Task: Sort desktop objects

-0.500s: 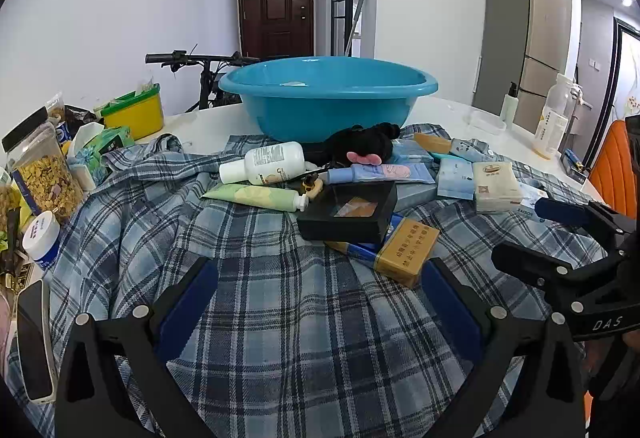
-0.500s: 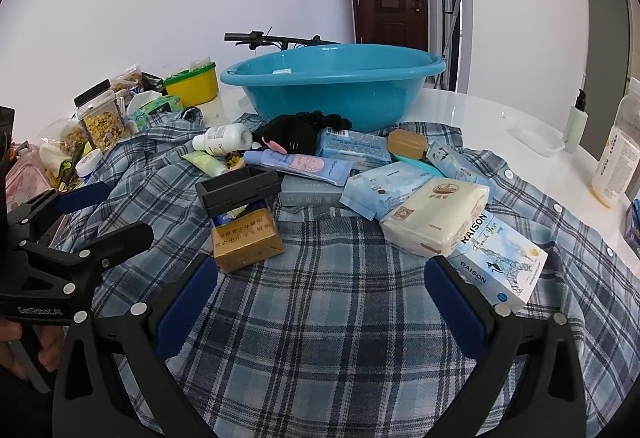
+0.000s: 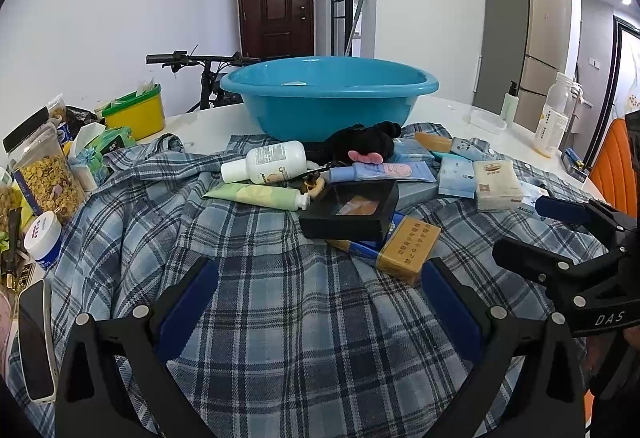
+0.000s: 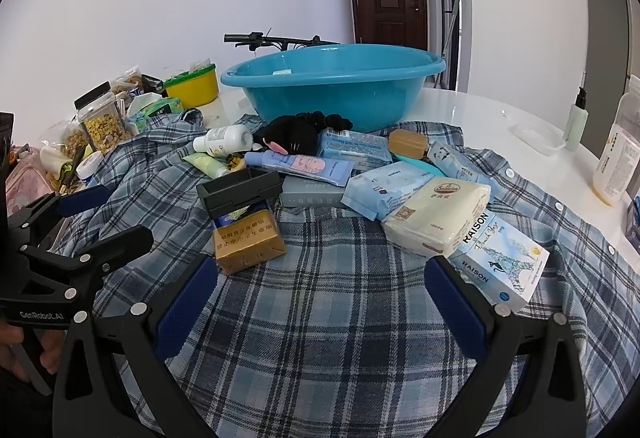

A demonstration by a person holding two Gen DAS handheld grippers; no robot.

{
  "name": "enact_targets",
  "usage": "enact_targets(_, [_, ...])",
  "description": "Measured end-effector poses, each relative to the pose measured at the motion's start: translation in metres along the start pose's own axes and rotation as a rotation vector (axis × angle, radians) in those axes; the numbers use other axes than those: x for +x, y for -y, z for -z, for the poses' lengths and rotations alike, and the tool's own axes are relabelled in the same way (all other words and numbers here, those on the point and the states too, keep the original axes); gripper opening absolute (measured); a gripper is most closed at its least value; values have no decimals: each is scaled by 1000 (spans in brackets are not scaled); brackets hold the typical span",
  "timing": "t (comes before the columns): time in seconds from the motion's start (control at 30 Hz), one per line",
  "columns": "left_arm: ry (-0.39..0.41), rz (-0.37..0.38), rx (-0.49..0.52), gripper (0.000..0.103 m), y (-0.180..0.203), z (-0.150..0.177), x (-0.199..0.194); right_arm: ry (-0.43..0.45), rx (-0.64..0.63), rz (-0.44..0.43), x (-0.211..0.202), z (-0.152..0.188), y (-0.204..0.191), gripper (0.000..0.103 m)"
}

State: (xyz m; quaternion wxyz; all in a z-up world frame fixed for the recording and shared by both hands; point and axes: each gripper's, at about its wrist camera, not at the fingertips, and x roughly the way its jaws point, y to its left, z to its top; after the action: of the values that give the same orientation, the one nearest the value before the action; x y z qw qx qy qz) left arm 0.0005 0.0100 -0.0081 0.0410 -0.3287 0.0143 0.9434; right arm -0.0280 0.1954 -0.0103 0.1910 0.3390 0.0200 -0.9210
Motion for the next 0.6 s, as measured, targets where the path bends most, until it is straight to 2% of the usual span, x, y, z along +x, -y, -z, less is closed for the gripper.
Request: enact_targets(0.6, [-4, 2, 3, 103, -1, 1, 3, -7, 17, -6, 4, 3, 5, 103])
